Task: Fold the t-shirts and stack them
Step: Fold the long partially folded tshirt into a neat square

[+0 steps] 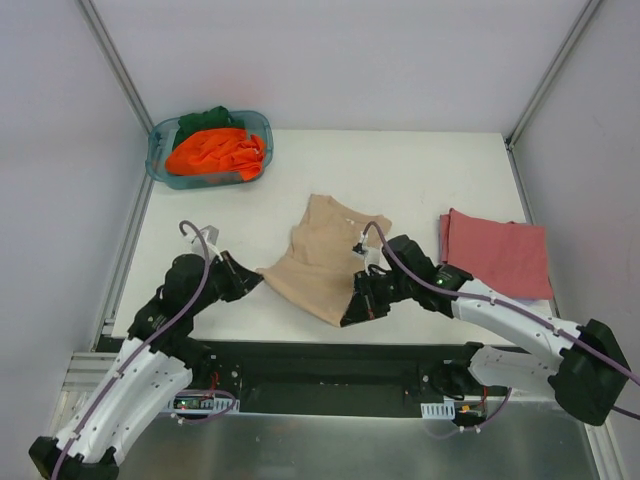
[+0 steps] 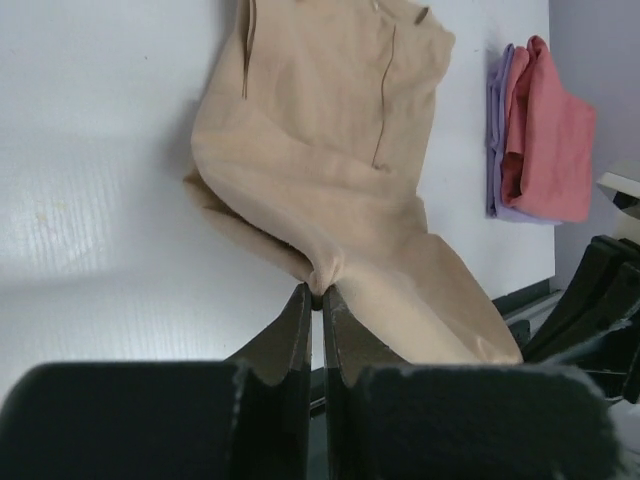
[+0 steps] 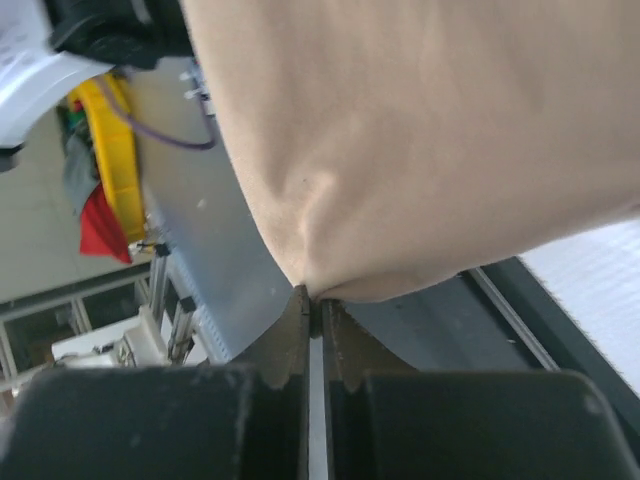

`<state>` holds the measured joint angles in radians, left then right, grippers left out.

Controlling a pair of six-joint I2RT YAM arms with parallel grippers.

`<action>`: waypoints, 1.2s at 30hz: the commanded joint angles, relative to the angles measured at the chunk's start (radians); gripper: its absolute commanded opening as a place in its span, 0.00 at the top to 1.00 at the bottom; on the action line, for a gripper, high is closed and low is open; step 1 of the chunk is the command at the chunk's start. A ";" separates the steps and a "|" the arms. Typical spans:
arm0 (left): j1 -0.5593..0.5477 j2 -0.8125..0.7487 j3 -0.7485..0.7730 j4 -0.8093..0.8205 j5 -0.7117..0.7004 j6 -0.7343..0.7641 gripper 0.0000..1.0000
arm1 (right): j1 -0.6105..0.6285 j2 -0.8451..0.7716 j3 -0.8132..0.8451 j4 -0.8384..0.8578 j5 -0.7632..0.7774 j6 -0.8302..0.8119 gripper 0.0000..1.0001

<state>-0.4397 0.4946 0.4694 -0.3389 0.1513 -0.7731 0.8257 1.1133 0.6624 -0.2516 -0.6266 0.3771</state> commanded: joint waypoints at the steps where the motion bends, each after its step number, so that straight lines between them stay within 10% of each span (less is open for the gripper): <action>1: -0.001 -0.105 0.063 -0.136 -0.059 0.035 1.00 | 0.023 -0.081 0.048 0.010 -0.160 0.031 0.99; 14: -0.001 0.010 0.184 -0.057 -0.139 0.021 1.00 | -0.088 -0.168 0.036 -0.021 -0.099 0.048 0.99; 36: 0.001 0.780 0.534 0.245 -0.262 0.132 1.00 | -0.447 0.055 0.201 -0.038 0.143 -0.103 0.99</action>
<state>-0.4458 1.1889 0.9146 -0.1509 0.0113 -0.7040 0.4236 1.1259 0.8219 -0.2813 -0.5381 0.3172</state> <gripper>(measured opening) 0.011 0.031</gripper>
